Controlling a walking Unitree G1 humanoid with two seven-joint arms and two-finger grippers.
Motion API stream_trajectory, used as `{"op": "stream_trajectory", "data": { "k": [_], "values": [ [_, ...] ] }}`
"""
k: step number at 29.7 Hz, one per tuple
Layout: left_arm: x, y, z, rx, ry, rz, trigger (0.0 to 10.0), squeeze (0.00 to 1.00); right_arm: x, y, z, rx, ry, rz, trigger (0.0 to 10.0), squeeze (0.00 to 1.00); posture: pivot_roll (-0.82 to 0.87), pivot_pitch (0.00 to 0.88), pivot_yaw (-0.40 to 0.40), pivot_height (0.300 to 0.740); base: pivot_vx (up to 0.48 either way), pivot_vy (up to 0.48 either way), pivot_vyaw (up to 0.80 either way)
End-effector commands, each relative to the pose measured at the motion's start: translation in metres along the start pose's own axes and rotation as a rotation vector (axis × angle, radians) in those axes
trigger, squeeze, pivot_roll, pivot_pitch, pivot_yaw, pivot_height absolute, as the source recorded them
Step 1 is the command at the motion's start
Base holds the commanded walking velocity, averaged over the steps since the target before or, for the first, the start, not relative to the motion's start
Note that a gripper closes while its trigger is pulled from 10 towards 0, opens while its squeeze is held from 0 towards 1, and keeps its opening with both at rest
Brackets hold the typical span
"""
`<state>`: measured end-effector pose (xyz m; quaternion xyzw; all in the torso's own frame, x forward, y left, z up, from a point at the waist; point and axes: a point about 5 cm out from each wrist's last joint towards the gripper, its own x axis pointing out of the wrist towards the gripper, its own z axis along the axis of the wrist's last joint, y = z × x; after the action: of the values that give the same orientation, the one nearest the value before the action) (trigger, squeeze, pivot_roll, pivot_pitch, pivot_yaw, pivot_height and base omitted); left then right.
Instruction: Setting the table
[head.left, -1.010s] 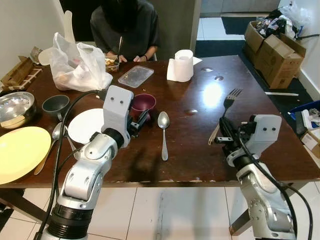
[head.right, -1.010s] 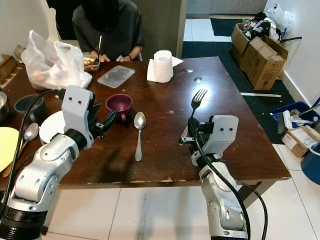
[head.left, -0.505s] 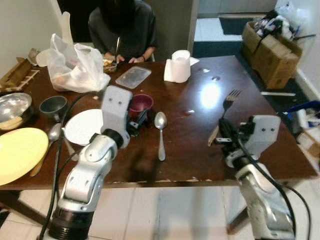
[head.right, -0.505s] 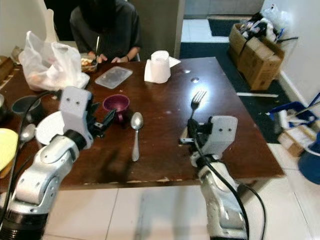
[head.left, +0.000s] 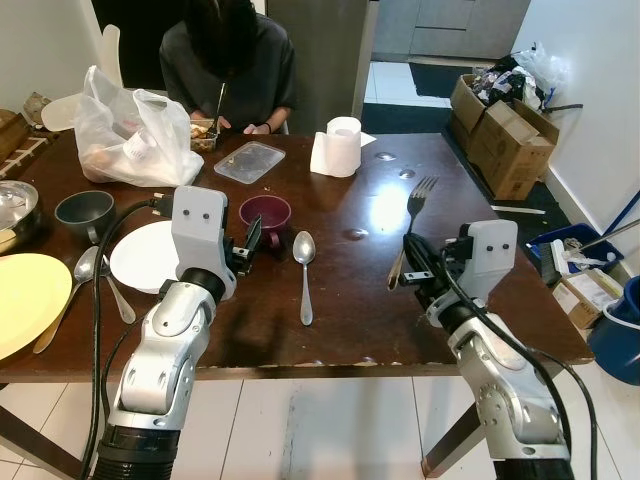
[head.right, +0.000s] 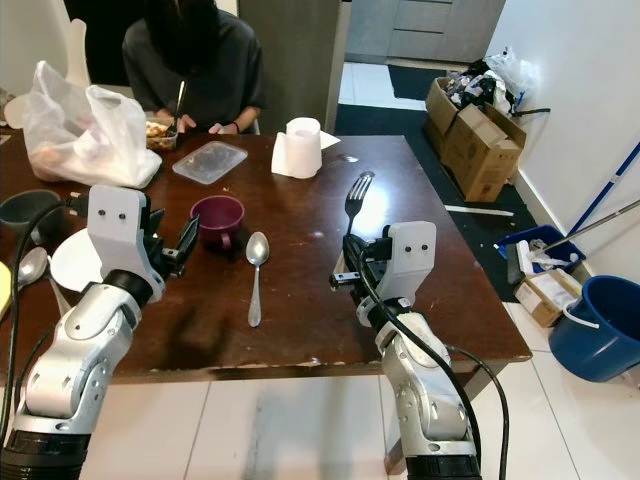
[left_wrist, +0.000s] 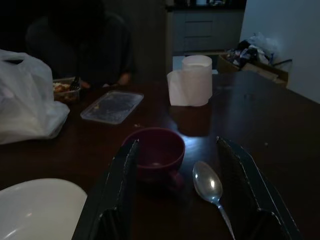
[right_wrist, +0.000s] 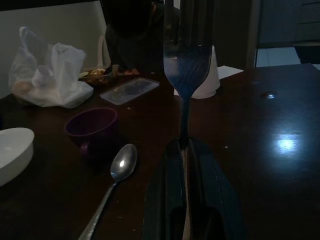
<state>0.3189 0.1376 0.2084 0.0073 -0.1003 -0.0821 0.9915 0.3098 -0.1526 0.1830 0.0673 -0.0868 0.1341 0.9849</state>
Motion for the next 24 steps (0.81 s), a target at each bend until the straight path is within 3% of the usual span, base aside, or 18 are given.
{"op": "stream_trajectory", "data": {
  "k": [1,24],
  "values": [
    [-0.0001,0.0007,-0.0042,0.01,0.012,0.002,10.0,0.0,-0.0021,-0.0034,-0.0031,0.002,0.014,-0.011,10.0,0.0,-0.08,0.0,0.031,0.74,0.0,0.0,0.0],
    [0.003,0.0009,-0.0025,0.018,0.004,-0.008,10.0,0.0,-0.0037,-0.0013,-0.0068,0.011,0.018,-0.021,10.0,0.0,-0.08,0.0,0.042,0.74,0.0,0.0,0.0]
  ]
}}
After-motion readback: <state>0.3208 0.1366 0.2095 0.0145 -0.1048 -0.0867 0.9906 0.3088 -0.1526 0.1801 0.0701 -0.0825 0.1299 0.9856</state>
